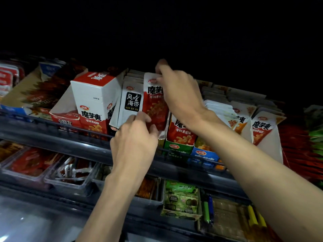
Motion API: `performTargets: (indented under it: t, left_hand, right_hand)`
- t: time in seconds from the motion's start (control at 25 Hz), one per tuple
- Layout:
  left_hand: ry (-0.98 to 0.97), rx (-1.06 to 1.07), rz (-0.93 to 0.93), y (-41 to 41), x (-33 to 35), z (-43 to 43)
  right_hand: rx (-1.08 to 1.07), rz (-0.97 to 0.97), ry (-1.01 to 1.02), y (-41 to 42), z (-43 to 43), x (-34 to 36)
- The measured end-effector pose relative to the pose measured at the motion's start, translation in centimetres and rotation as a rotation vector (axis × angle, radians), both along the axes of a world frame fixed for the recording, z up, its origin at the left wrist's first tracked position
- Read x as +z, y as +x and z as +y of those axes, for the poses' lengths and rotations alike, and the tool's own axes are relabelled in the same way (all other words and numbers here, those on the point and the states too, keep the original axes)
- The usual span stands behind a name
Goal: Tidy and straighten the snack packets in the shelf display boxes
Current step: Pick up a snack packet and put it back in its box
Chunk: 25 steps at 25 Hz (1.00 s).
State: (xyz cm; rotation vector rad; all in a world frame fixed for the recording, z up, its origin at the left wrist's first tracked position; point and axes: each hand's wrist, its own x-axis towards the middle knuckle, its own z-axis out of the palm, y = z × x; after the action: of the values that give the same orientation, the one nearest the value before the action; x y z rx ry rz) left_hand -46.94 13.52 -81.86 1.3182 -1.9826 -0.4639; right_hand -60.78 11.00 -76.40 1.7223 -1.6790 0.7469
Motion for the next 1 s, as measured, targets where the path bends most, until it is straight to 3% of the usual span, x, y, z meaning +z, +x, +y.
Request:
performTargets:
  t: [0.24,0.4,0.56,0.72,0.84,1.0]
  left_hand:
    - [-0.172,-0.007,0.506,-0.5,0.8,0.6]
    - [-0.277,-0.067,0.667,-1.0,1.2,1.7]
    - [-0.095,-0.374,0.861,-1.7,1.7,3.5]
    - [0.147,-0.695,0.850,-3.2,2.3,5.8]
    - [0.260,-0.824,0.812,-4.5,2.0,6.7]
    - [0.322,-0.890,0.795,-6.3,1.6,7.9]
  right_hand:
    - [0.264,-0.259,-0.342,0.8,4.3,3.8]
    - [0.365,-0.387,-0.442,0.0,8.9,5.3]
    - [0.416,-0.733,-0.367,-1.8,13.0,4.8]
    - [0.342,-1.127,-0.354,-4.1,15.8,3.4]
    - [0.303,-1.416,-0.273,-5.5,17.1,2.1]
    - [0.252,-1.525,-0.184,-7.0,18.4,1.6]
